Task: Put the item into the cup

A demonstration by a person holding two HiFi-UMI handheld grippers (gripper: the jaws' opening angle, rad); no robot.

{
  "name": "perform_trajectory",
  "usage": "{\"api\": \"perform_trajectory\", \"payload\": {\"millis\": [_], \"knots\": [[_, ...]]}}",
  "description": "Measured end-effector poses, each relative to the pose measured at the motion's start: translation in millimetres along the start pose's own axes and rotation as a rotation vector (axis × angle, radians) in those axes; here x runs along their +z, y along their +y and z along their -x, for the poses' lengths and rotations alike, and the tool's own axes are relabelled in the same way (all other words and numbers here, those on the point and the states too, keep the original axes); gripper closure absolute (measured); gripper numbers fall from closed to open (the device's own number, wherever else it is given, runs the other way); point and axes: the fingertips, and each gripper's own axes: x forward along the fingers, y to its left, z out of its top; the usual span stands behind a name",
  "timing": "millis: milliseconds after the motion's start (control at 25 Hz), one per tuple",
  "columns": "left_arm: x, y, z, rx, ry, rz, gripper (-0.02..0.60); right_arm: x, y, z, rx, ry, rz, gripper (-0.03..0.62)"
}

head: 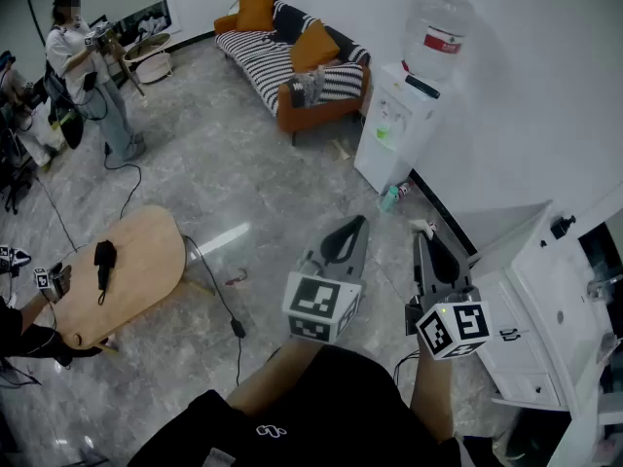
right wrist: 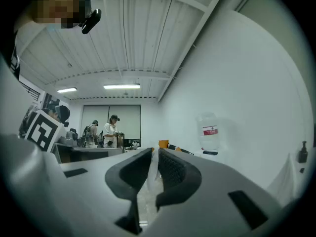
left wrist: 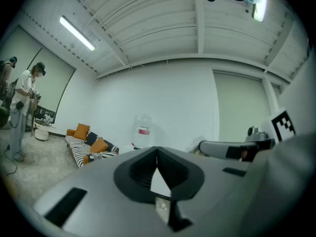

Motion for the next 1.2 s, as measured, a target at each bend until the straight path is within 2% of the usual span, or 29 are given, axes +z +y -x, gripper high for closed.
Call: {"api": "perform_trajectory", "payload": {"millis": [200,560,880,1040,1200], "knots": [[1.8,1.6,4.9,-0.004,-0.008,0.000,0.569,-1.2,7.0,-2.3,0.012,0.005,0.014,0.546],[-13.7,-2.2,15.1,-0.043,0.022,0.011,0.569,-17.7,14.6,5.2,0.004,0.018,-0.029,0.546],[-33.1,-7.5,21.1,-0.061,0.061,0.072,0.569,-31.2,16.6,18.0,-0.019,0.069,-0.035,0.546],[-45.1,-3.6,10.8,-0.072,0.084,0.128,0.569,-43.2,4.3,16.6,-0.042,0.099,-0.043,0.546],[-41.1,7.6,-3.0,-0.060,0.074,0.144,0.569,-39.3,-3.0,7.6,-0.045,0.094,-0.036,0.546]]}}
